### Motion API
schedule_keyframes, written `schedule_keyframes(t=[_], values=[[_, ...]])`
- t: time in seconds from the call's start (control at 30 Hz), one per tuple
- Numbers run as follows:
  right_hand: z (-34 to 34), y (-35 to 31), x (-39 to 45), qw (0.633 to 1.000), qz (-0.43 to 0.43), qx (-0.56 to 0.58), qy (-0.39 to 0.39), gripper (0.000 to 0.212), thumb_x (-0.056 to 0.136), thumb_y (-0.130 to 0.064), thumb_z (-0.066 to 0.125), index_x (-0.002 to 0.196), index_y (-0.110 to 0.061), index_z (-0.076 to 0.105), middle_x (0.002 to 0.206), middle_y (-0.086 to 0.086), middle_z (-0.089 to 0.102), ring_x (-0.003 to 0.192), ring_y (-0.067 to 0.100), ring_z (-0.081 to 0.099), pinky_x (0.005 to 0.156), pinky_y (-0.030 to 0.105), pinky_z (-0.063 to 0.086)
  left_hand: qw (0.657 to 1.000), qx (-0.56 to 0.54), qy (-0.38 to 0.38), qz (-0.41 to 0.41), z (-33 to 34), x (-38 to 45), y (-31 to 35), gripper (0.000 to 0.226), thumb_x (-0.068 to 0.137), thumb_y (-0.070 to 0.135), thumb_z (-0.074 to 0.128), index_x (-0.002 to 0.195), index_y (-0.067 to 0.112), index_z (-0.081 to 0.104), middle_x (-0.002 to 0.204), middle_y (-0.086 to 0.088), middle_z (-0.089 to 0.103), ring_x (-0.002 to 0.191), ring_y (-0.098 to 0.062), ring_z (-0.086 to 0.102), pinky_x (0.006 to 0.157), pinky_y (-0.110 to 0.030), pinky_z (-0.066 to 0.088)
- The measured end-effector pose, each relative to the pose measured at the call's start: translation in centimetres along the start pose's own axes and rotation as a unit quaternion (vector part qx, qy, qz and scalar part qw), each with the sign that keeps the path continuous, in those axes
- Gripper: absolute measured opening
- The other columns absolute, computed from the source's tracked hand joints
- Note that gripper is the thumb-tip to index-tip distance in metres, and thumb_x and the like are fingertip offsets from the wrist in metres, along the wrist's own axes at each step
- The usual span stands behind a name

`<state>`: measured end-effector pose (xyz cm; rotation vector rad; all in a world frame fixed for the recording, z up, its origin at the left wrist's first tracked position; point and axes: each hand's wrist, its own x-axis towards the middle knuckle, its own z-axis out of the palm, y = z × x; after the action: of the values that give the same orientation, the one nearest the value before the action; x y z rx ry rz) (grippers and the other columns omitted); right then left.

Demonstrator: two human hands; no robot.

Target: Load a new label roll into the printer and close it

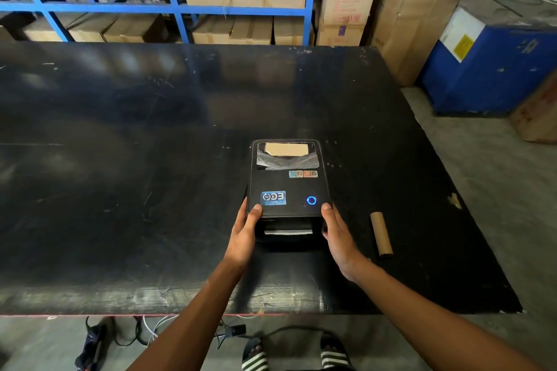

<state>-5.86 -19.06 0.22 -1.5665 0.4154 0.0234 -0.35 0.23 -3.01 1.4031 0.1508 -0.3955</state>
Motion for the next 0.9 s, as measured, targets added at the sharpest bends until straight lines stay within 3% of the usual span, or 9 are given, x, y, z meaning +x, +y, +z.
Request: schedule_keyframes(t=[0.4,0.7,0.9], values=[[0.2,-0.1,0.0,1.000,0.019,0.011,0.014,0.049,0.100,-0.050,0.032,0.147,-0.035,0.031,0.135,-0.027,0.040,0.131,0.000,0.034,0.119,0.042,0.024,1.000,-0.018,0.011,-0.013,0.4,-0.1,-0.1,0.077,0.078,0.063,0.062,0.147,0.031,0.048,0.139,0.002,0.064,0.130,-0.015,0.058,0.118,-0.046,0.038],[0.4,-0.3,-0.2,0.999,0.031,0.021,0.008,0.039,0.100,-0.049,0.030,0.140,-0.047,0.028,0.111,-0.046,0.038,0.111,-0.012,0.039,0.103,0.018,0.026,0.999,-0.027,0.022,-0.026,0.5,0.2,-0.3,0.072,0.080,0.062,0.063,0.144,0.032,0.051,0.138,0.003,0.065,0.129,-0.015,0.058,0.118,-0.046,0.038],[0.4,-1.0,0.0,0.998,0.031,0.044,0.011,0.044,0.099,-0.051,0.035,0.142,-0.043,0.030,0.124,-0.039,0.040,0.116,-0.013,0.041,0.112,0.028,0.027,0.995,-0.089,0.030,-0.037,1.2,-0.3,0.4,0.076,0.078,0.058,0.070,0.145,0.027,0.052,0.141,0.000,0.063,0.132,-0.017,0.057,0.118,-0.044,0.037]])
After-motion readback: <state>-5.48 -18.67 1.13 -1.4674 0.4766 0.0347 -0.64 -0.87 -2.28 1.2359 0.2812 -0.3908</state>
